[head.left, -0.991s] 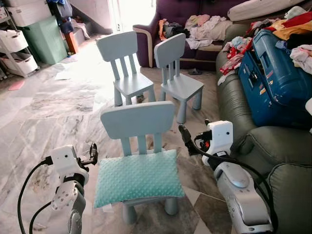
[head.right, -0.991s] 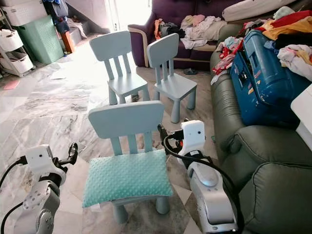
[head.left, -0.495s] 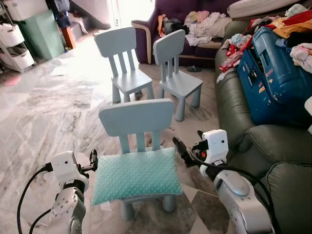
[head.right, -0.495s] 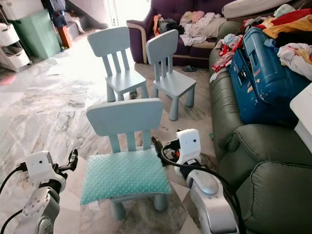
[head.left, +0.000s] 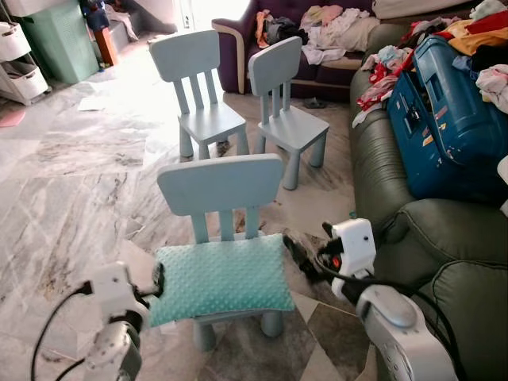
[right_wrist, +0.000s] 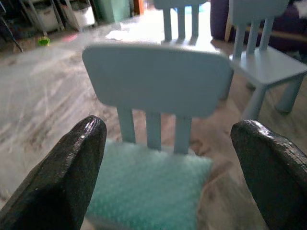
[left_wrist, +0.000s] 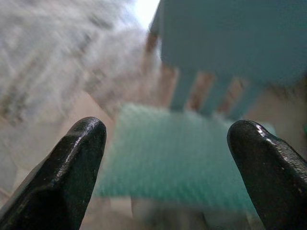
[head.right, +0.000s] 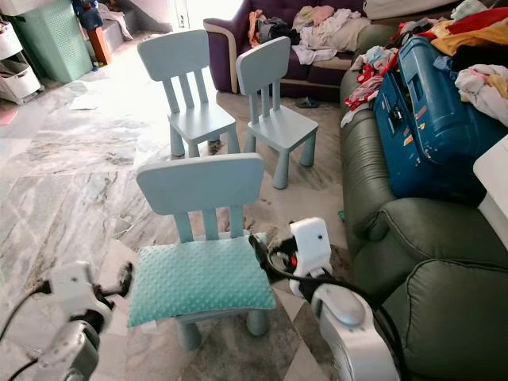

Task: Move the pillow to the sofa

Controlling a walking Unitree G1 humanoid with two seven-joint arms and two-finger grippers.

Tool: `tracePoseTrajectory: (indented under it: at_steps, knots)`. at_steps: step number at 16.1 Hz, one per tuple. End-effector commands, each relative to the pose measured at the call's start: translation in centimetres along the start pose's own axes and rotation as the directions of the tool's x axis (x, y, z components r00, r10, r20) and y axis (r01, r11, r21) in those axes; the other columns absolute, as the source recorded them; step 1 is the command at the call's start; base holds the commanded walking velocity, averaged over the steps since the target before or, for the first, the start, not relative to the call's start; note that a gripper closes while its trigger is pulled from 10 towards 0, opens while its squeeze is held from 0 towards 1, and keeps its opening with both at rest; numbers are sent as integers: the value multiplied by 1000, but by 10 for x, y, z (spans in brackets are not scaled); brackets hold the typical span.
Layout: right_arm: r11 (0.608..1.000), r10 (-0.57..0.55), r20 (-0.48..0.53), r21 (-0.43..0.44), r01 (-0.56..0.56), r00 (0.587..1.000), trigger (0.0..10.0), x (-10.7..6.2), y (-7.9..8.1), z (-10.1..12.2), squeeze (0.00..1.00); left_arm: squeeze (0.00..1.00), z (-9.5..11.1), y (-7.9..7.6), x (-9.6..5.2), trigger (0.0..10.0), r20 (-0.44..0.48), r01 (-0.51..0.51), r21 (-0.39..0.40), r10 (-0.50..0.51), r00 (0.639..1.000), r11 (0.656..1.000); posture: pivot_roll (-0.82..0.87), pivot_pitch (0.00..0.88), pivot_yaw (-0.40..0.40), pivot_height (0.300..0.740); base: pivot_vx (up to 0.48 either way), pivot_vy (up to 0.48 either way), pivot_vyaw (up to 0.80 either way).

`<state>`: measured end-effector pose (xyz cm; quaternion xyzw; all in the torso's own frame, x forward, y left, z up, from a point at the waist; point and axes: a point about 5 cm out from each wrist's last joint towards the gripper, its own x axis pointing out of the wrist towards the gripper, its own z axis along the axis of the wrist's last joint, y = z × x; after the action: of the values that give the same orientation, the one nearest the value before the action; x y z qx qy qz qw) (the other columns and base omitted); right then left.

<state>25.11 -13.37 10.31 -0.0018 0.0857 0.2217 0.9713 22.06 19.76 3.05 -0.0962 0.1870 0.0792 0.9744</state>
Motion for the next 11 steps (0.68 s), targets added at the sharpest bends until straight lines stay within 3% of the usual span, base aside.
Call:
tracePoseTrajectory:
  at_steps: [1, 5, 11]
  knots:
    - [1000, -20, -17, 5, 20, 1000, 10000, -7, -7, -3, 0, 0, -10, 1, -4, 10000, -62, 25, 23, -24, 998, 999, -110, 124, -40, 740, 0, 0, 0]
    - [995, -99, -62, 11, 100, 993, 10000, -27, -23, -14, 0, 0, -21, -6, -12, 10000, -165, 183, 91, -167, 972, 979, -108, 118, -34, 740, 0, 0, 0]
    - [992, -123, -56, 26, 125, 991, 10000, -28, -23, -16, 0, 0, -18, -8, -13, 10000, -185, 247, 119, -223, 957, 962, -104, 116, -19, 740, 0, 0, 0]
